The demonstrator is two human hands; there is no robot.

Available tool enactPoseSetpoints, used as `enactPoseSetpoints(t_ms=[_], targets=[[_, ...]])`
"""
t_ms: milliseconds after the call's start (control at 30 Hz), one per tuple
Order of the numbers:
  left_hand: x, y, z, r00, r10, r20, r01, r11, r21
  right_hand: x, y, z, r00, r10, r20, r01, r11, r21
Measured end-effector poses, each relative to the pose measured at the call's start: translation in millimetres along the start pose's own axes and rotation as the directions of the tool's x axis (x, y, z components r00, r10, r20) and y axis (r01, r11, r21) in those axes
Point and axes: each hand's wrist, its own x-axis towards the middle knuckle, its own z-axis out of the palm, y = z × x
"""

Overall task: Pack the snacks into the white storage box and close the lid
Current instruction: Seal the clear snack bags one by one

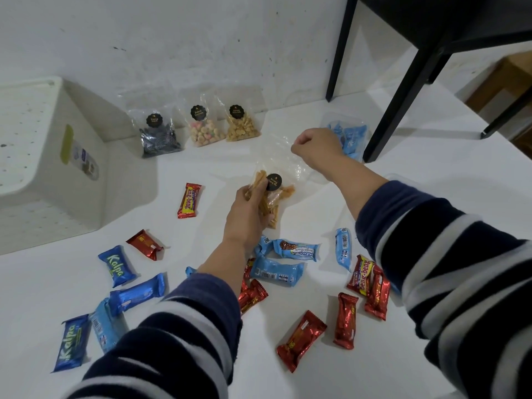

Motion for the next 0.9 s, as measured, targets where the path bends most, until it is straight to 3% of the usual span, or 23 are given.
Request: enactPoseSetpoints(t_ms=[300,567,733,900], targets=[[-2,1,1,0.998,0.057,-0.006,-0.056,0.991,0.125,3,-6,2,0.999,-0.039,0.014,0.039,0.999,-0.02],[-2,-1,4,1.0,-0.01,0.002,0.01,1.0,0.011,3,-8,8,0.999,-0.039,0.023,0.041,0.996,-0.082],[-4,0,3,0.997,0.072,-0.003,-0.071,0.987,0.142,2,-12,10,0.998,-0.065,-0.016,0.063,0.992,-0.111],[-4,0,3,0.997,0.075,-0.002,-0.073,0.985,0.158,2,-16,12,0.999,-0.035,0.014,0.036,0.991,-0.132]])
